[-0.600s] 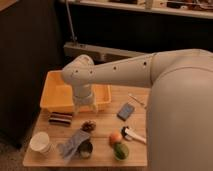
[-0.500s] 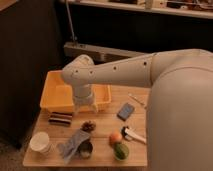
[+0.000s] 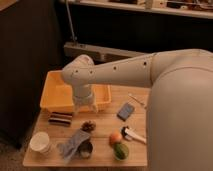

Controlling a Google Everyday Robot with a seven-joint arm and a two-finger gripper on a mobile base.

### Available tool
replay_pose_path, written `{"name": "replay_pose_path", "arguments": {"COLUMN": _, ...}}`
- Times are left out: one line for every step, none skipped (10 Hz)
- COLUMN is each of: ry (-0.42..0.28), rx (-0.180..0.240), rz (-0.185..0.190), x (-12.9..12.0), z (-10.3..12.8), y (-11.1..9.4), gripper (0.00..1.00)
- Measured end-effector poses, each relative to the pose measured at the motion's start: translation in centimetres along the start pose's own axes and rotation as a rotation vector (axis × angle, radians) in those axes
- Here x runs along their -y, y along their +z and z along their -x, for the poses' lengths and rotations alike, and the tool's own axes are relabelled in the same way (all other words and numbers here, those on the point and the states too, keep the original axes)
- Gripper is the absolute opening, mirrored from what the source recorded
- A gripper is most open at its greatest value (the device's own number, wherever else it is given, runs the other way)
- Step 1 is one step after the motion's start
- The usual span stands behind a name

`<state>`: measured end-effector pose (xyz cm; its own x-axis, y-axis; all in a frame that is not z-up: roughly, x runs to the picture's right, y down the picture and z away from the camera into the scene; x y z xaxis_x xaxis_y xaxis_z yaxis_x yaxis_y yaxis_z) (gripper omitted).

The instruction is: Place pepper in tray

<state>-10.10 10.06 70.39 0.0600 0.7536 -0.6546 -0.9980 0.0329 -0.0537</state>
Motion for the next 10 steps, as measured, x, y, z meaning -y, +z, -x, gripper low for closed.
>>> {"name": "replay_pose_path", "arguments": {"ry": 0.000, "rx": 0.000, "rz": 0.000, "x": 0.00, "z": 0.00, "y": 0.00, "gripper": 0.65}}
{"name": "replay_pose_path", "arguments": {"ry": 0.000, "rx": 0.000, "rz": 0.000, "x": 0.00, "z": 0.00, "y": 0.00, "gripper": 0.65}}
{"name": "replay_pose_path", "arguments": {"ry": 0.000, "rx": 0.000, "rz": 0.000, "x": 0.00, "z": 0.00, "y": 0.00, "gripper": 0.65}}
{"name": "replay_pose_path", "arguments": {"ry": 0.000, "rx": 0.000, "rz": 0.000, "x": 0.00, "z": 0.00, "y": 0.00, "gripper": 0.65}}
{"name": "replay_pose_path", "arguments": {"ry": 0.000, "rx": 0.000, "rz": 0.000, "x": 0.00, "z": 0.00, "y": 0.00, "gripper": 0.65}}
{"name": "replay_pose_path", "arguments": {"ry": 0.000, "rx": 0.000, "rz": 0.000, "x": 0.00, "z": 0.00, "y": 0.00, "gripper": 0.65}}
{"name": "replay_pose_path", "arguments": {"ry": 0.000, "rx": 0.000, "rz": 0.000, "x": 0.00, "z": 0.00, "y": 0.01, "gripper": 0.65}}
{"name": "replay_pose_path", "arguments": {"ry": 0.000, "rx": 0.000, "rz": 0.000, "x": 0.00, "z": 0.00, "y": 0.00, "gripper": 0.65}}
{"name": "replay_pose_path", "arguments": {"ry": 0.000, "rx": 0.000, "rz": 0.000, "x": 0.00, "z": 0.00, "y": 0.00, "gripper": 0.65}}
{"name": "replay_pose_path", "arguments": {"ry": 0.000, "rx": 0.000, "rz": 0.000, "x": 0.00, "z": 0.00, "y": 0.00, "gripper": 0.65}}
